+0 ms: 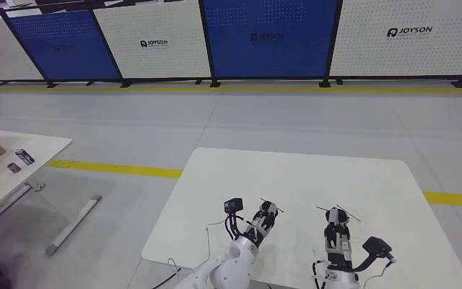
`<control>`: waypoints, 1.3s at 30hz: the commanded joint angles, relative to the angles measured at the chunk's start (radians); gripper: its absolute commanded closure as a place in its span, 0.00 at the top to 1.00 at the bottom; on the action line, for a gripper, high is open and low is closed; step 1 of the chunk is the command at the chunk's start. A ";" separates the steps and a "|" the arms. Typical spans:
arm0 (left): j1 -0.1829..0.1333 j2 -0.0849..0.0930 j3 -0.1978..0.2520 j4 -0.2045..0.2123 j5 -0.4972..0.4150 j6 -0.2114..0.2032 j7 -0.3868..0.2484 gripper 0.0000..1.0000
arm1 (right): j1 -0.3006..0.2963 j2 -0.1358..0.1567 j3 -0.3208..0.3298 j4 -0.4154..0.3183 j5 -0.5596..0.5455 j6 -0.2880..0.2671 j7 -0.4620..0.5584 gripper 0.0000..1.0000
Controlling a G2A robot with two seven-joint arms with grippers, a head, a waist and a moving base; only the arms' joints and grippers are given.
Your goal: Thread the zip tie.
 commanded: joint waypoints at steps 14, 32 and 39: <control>0.000 0.000 0.000 0.000 0.000 0.000 0.000 0.00 | 0.013 -0.027 -0.046 0.022 -0.023 0.027 -0.007 0.00; 0.000 0.000 0.000 0.000 0.000 0.000 0.000 0.00 | -0.023 -0.024 0.046 -0.049 0.098 0.006 0.197 0.00; 0.000 0.000 0.000 0.000 0.000 0.000 0.000 0.00 | -0.010 -0.027 0.044 -0.044 0.110 0.025 0.263 0.00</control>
